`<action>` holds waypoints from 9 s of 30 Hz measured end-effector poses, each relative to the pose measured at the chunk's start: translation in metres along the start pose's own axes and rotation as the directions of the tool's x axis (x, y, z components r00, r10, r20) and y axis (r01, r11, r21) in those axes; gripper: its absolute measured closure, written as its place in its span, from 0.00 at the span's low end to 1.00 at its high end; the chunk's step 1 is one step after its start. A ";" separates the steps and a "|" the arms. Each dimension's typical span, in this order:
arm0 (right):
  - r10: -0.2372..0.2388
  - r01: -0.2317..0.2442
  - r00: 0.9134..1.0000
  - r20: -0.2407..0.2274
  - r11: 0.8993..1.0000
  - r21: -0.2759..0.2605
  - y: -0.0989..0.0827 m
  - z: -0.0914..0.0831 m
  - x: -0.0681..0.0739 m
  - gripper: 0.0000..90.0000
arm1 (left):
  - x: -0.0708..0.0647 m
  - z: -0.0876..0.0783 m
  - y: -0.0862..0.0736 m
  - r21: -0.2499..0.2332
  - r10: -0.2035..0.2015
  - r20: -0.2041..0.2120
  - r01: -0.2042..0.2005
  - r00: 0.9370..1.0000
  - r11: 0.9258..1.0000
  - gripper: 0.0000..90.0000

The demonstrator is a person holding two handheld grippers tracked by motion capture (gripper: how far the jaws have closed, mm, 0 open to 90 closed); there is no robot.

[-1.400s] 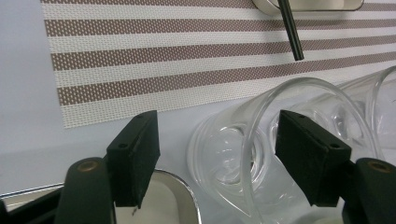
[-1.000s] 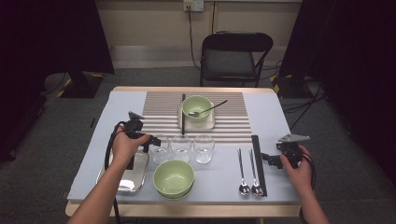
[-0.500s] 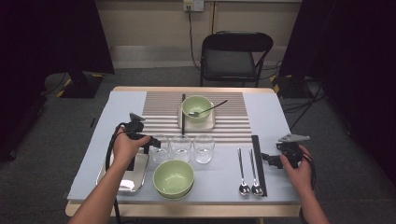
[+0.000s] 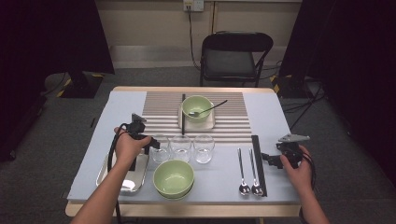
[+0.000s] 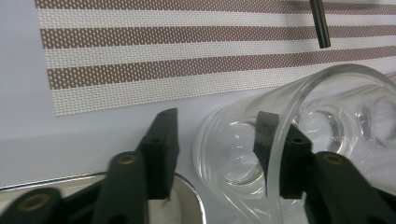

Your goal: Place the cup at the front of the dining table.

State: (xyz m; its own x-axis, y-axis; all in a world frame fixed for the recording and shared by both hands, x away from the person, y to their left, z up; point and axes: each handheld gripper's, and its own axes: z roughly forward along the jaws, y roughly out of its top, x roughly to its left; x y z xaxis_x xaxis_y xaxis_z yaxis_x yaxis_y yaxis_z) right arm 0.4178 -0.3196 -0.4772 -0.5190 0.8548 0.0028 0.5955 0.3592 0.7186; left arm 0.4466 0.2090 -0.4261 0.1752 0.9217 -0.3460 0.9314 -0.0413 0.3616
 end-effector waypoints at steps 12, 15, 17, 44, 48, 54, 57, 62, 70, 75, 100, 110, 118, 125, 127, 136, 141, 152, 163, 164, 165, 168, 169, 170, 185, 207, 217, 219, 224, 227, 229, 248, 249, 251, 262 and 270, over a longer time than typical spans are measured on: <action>0.000 0.000 1.000 0.000 1.000 0.000 0.000 0.000 0.000 0.17 | -0.004 0.001 0.002 0.034 -0.022 -0.019 0.022 1.000 0.999 0.79; 0.000 0.000 1.000 0.000 1.000 0.000 0.000 0.000 0.000 0.17 | -0.006 0.001 0.004 0.045 -0.010 -0.046 0.013 0.999 0.999 0.81; 0.000 0.000 1.000 0.000 1.000 0.000 0.000 0.000 0.000 0.17 | -0.008 0.001 0.004 0.056 -0.005 -0.063 0.008 0.998 0.998 0.83; 0.001 -0.001 1.000 -0.001 1.000 0.001 0.000 0.000 0.000 0.17 | 0.006 -0.007 0.006 0.059 -0.036 -0.019 0.037 0.999 0.998 0.95; 0.000 0.000 1.000 -0.001 1.000 0.001 0.000 0.000 0.000 0.17 | 0.006 -0.008 0.007 0.043 -0.038 0.014 0.038 0.999 0.998 0.95; 0.001 -0.001 1.000 -0.002 1.000 0.001 0.000 0.000 0.000 0.17 | 0.008 -0.012 0.008 0.028 -0.046 0.027 0.045 0.999 0.999 0.95; -0.001 0.001 1.000 -0.001 1.000 0.001 0.000 0.000 0.000 0.17 | 0.009 -0.014 0.008 0.027 -0.042 0.026 0.042 0.999 0.999 0.95; 0.001 -0.001 1.000 -0.001 1.000 0.001 0.000 0.000 0.000 0.17 | 0.008 -0.020 0.010 0.023 -0.031 0.025 0.030 0.999 0.999 0.95; 0.000 0.000 1.000 -0.001 1.000 0.001 0.000 0.000 0.000 0.17 | 0.009 -0.027 0.013 0.004 -0.028 0.023 0.028 0.999 1.000 0.95; 0.000 0.000 1.000 -0.001 1.000 0.001 0.000 0.000 0.000 0.17 | 0.011 -0.031 0.013 -0.012 -0.035 0.022 0.035 0.999 0.999 0.95; 0.000 0.000 1.000 0.000 1.000 0.001 0.000 0.000 0.000 0.17 | 0.015 -0.041 0.021 -0.017 -0.036 0.023 0.037 0.999 0.999 0.95; 0.000 0.000 1.000 -0.001 1.000 0.001 0.000 0.000 0.000 0.17 | 0.016 -0.043 0.022 -0.020 -0.047 0.018 0.048 0.999 0.999 0.95; 0.001 -0.001 1.000 0.000 1.000 0.001 0.000 0.000 0.000 0.17 | 0.015 -0.047 0.024 -0.020 -0.045 0.008 0.046 0.999 0.999 0.95; 0.000 0.000 1.000 -0.001 1.000 0.001 0.000 0.000 0.000 0.17 | 0.015 -0.048 0.026 -0.022 -0.060 0.021 0.061 0.998 0.998 0.95; 0.001 -0.001 1.000 -0.001 1.000 0.001 0.000 0.000 0.000 0.17 | 0.016 -0.048 0.026 -0.021 -0.060 0.021 0.061 0.998 0.998 0.95; 0.002 -0.002 1.000 0.001 1.000 0.001 0.000 0.000 0.000 0.17 | 0.015 -0.050 0.030 -0.026 -0.075 0.031 0.075 0.997 0.997 0.95; 0.003 -0.003 1.000 0.001 1.000 0.001 0.000 0.000 0.000 0.17 | 0.017 -0.051 0.033 -0.029 -0.066 0.032 0.067 0.997 0.997 0.95; 0.003 -0.003 1.000 0.001 1.000 0.001 0.000 0.000 0.000 0.17 | 0.015 -0.053 0.037 -0.034 -0.068 0.029 0.069 0.997 0.997 0.95; 0.003 -0.003 1.000 0.001 1.000 0.001 0.000 0.000 0.000 0.17 | 0.014 -0.053 0.042 -0.033 -0.062 0.020 0.062 0.998 0.998 0.95; 0.003 -0.003 1.000 0.000 1.000 0.001 0.000 0.000 0.000 0.17 | 0.014 -0.053 0.043 -0.033 -0.057 0.022 0.058 0.998 0.998 0.95; 0.003 -0.003 1.000 0.000 1.000 0.001 0.000 0.000 0.000 0.17 | 0.014 -0.053 0.043 -0.036 -0.062 0.025 0.062 0.998 0.997 0.95; 0.003 -0.003 1.000 0.001 1.000 0.001 0.000 0.000 0.000 0.17 | 0.013 -0.052 0.045 -0.040 -0.065 0.031 0.067 0.997 0.997 0.95; 0.003 -0.003 1.000 0.001 1.000 0.001 0.000 0.000 0.000 0.17 | 0.013 -0.052 0.045 -0.040 -0.067 0.034 0.068 0.997 0.997 0.95; 0.003 -0.003 1.000 0.001 1.000 0.001 0.000 0.000 0.000 0.17 | 0.012 -0.051 0.045 -0.039 -0.071 0.032 0.072 0.997 0.997 0.95; 0.003 -0.003 1.000 0.001 1.000 0.001 0.000 0.000 0.000 0.17 | 0.014 -0.054 0.050 -0.036 -0.068 0.036 0.069 0.997 0.997 0.95; 0.003 -0.003 1.000 0.001 1.000 0.001 0.000 0.000 0.000 0.17 | 0.012 -0.056 0.056 -0.036 -0.070 0.032 0.071 0.997 0.997 0.95; 0.005 -0.005 1.000 0.000 1.000 0.002 0.000 0.000 0.000 0.17 | 0.011 -0.057 0.060 -0.041 -0.082 0.034 0.083 0.996 0.996 0.95; 0.004 -0.004 1.000 0.000 1.000 0.002 0.000 0.000 0.000 0.17 | 0.010 -0.057 0.060 -0.046 -0.087 0.030 0.089 0.996 0.995 0.95; 0.004 -0.004 1.000 0.001 1.000 0.002 0.000 0.000 0.000 0.17 | 0.010 -0.057 0.061 -0.034 -0.071 0.038 0.073 0.997 0.997 0.95; 0.003 -0.003 1.000 0.001 1.000 0.001 0.000 0.000 0.000 0.17 | 0.010 -0.055 0.061 -0.041 -0.084 0.035 0.086 0.996 0.995 0.95; 0.004 -0.004 1.000 0.001 1.000 0.002 0.000 0.000 0.000 0.17 | 0.010 -0.055 0.062 -0.038 -0.085 0.032 0.086 0.996 0.996 0.95; 0.003 -0.003 1.000 0.000 1.000 0.001 0.000 0.000 0.000 0.17 | 0.006 -0.054 0.069 -0.034 -0.076 0.040 0.078 0.996 0.996 0.95; 0.003 -0.003 1.000 0.000 1.000 0.001 0.000 0.000 0.000 0.17 | 0.006 -0.054 0.069 -0.036 -0.078 0.046 0.080 0.996 0.996 0.95; 0.004 -0.004 1.000 0.000 1.000 0.002 0.000 0.000 0.000 0.17 | 0.006 -0.053 0.069 -0.040 -0.092 0.051 0.094 0.994 0.995 0.95; 0.004 -0.004 1.000 0.000 1.000 0.001 0.000 0.000 0.000 0.17 | 0.009 -0.053 0.071 -0.040 -0.089 0.051 0.091 0.995 0.995 0.95; 0.006 -0.006 1.000 -0.001 1.000 0.002 0.000 0.000 0.000 0.17 | 0.009 -0.051 0.074 -0.039 -0.087 0.040 0.089 0.995 0.995 0.95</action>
State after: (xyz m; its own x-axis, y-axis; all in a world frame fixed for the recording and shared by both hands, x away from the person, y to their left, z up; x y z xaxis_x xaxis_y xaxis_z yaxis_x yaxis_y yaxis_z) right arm 0.4182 -0.3199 -0.4772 -0.5160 0.8565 0.0077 0.5999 0.3549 0.7170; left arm 0.5010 0.2344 -0.3581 0.1058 0.9056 -0.4107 0.9303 0.0558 0.3626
